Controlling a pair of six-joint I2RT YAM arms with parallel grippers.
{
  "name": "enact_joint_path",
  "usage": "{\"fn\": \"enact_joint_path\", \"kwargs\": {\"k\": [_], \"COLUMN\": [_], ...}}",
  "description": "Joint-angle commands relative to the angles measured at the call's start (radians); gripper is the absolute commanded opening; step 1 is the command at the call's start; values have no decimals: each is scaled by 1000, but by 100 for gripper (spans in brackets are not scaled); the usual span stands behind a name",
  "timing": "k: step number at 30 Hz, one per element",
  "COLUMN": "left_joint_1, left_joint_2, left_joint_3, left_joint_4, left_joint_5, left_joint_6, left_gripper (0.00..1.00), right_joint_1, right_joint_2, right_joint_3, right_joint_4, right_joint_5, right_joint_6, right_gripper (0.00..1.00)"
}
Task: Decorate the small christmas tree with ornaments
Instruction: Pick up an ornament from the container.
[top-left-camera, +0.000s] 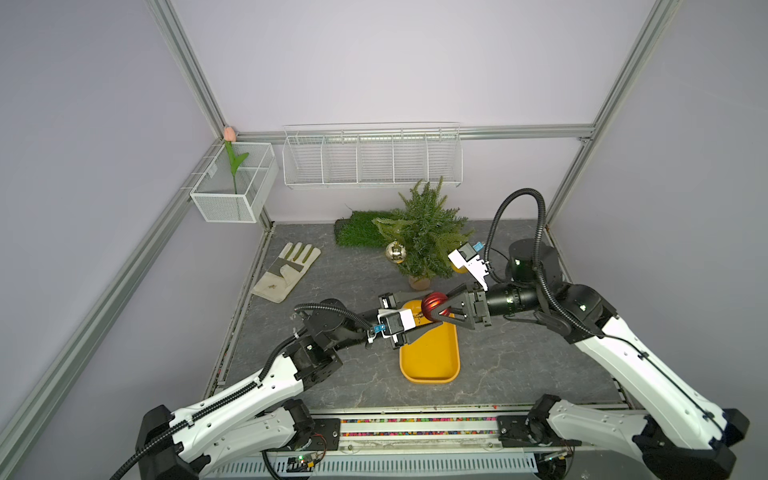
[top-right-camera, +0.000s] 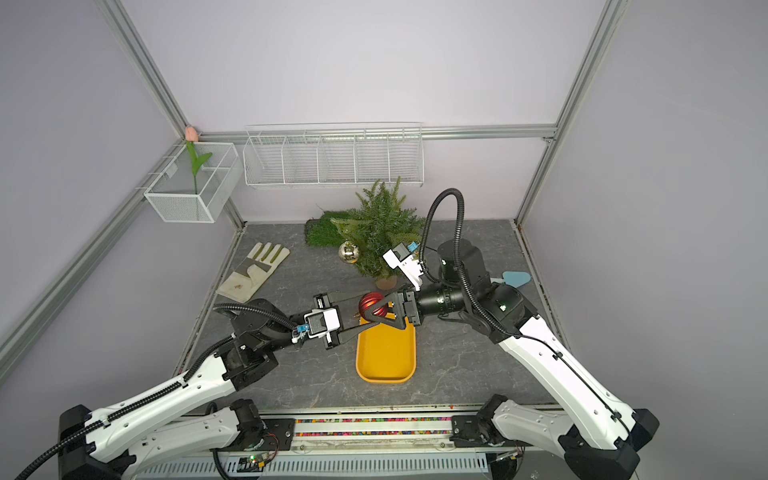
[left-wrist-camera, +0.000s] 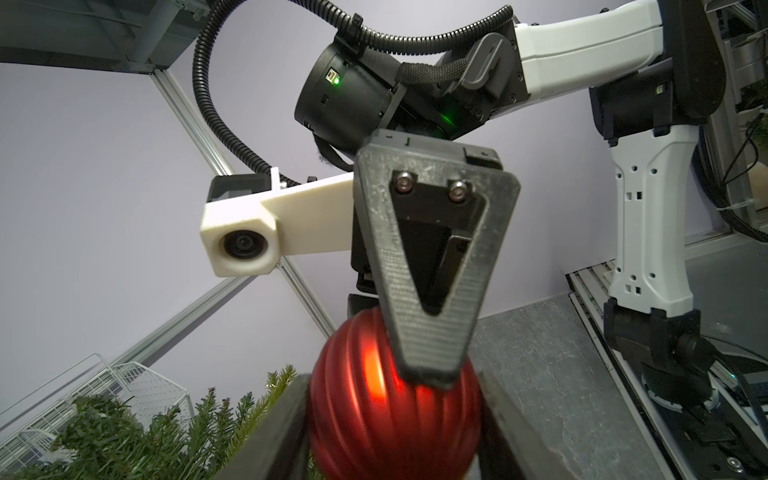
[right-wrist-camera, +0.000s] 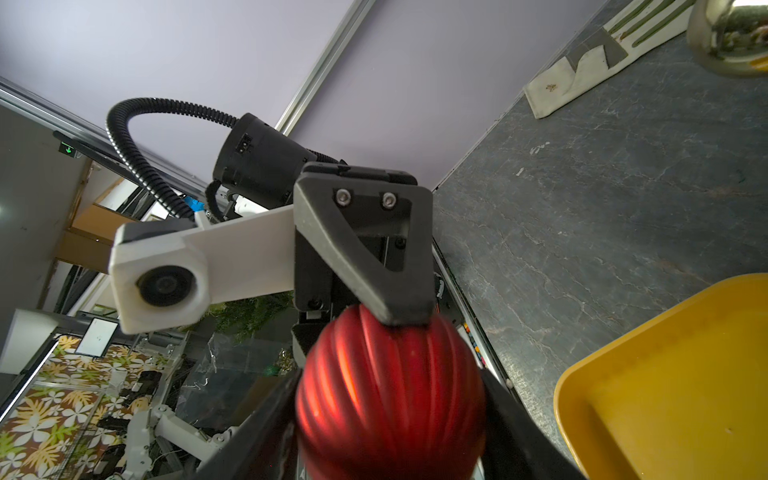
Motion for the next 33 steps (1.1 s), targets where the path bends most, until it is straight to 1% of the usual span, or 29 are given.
{"fn": "enact_joint_path", "kwargs": {"k": [1,3,5,7,9,12,15,18,22,25,30,33], "left_joint_1": [-3,-3,-3,-3,-3,-3,-3,-3,-2,-2,-2,-2], "left_joint_2": [-4,-10,-20,-38,-64,-117,-178,-242,-306,-343,-393,-426], "left_joint_3": [28,25,17,2,-23,-63,-94,-105,-75,-39,13,11], "left_joint_4": [-9,-9,-7,-7,-2,3,-16,-63,-190,-303,-491,-546], "left_joint_5": [-17,-25,-31,-50,-74,-128,-191,-284,-424,-492,-553,-599], "left_joint_6": [21,21,23,21,15,-3,-20,-45,-73,-64,7,46], "left_gripper": [51,62,78,86,90,92,92,92,91,91,92,92], "right_joint_1": [-7,-10,-18,-31,-51,-82,-115,-158,-215,-265,-338,-369], "right_joint_2": [-11,-18,-28,-37,-41,-41,-36,-19,16,54,148,213], "right_joint_3": [-8,-2,11,26,42,61,85,112,154,186,237,276], "right_joint_4": [15,9,-14,-43,-71,-87,-81,-60,-14,48,183,271], "right_joint_5": [-9,13,59,110,159,211,266,292,303,241,128,86], "right_joint_6": [-10,-18,-37,-61,-80,-98,-108,-111,-105,-94,-34,13], "right_gripper": [62,61,61,61,61,61,61,61,61,61,62,62]}}
